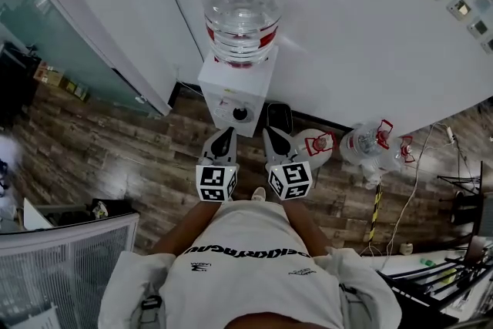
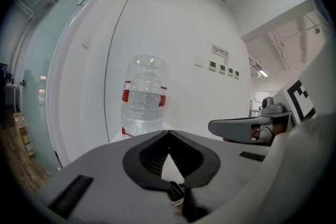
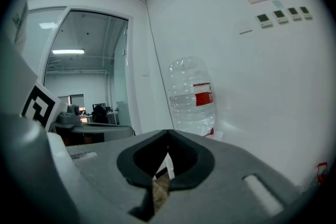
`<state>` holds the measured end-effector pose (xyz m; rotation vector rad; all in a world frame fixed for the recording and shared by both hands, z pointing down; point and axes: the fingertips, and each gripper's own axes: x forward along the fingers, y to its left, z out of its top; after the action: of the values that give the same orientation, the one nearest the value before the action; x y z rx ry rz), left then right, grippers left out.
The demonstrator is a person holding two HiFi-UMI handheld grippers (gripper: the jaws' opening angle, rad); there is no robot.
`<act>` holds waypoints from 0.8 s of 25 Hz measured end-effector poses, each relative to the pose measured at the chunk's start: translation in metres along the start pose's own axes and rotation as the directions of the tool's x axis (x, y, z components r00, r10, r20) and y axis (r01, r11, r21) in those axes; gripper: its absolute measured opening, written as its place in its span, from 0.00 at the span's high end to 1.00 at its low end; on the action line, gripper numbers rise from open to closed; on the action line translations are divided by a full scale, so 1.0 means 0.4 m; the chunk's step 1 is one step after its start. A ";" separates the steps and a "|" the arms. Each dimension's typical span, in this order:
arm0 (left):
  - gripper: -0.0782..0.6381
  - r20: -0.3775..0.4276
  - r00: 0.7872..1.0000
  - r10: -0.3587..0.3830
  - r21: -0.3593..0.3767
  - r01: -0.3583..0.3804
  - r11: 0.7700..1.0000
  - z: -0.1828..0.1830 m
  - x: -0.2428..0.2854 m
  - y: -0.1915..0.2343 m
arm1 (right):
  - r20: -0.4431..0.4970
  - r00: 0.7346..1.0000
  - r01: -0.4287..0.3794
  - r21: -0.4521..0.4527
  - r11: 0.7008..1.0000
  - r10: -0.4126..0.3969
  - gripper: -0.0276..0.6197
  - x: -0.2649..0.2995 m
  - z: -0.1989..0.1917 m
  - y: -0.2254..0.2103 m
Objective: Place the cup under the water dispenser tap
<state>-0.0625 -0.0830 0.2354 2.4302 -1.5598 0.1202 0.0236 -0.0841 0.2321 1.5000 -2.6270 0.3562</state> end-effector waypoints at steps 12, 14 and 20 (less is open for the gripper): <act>0.89 0.007 1.000 -0.003 -0.021 0.003 1.000 0.001 0.025 -0.013 | 0.008 1.000 -0.005 -0.009 1.000 0.005 0.96 -0.001 0.011 -0.030; 0.89 0.007 1.000 -0.008 -0.018 0.008 1.000 0.000 0.024 -0.017 | 0.005 1.000 -0.003 -0.003 1.000 0.003 0.96 -0.005 0.006 -0.032; 0.90 -0.003 1.000 -0.013 -0.012 0.013 1.000 -0.010 0.031 -0.024 | -0.002 1.000 0.001 0.001 1.000 -0.001 0.96 -0.003 -0.006 -0.043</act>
<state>-0.0483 -0.0891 0.2401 2.4296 -1.5392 0.1114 0.0387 -0.0910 0.2369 1.5009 -2.6246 0.3584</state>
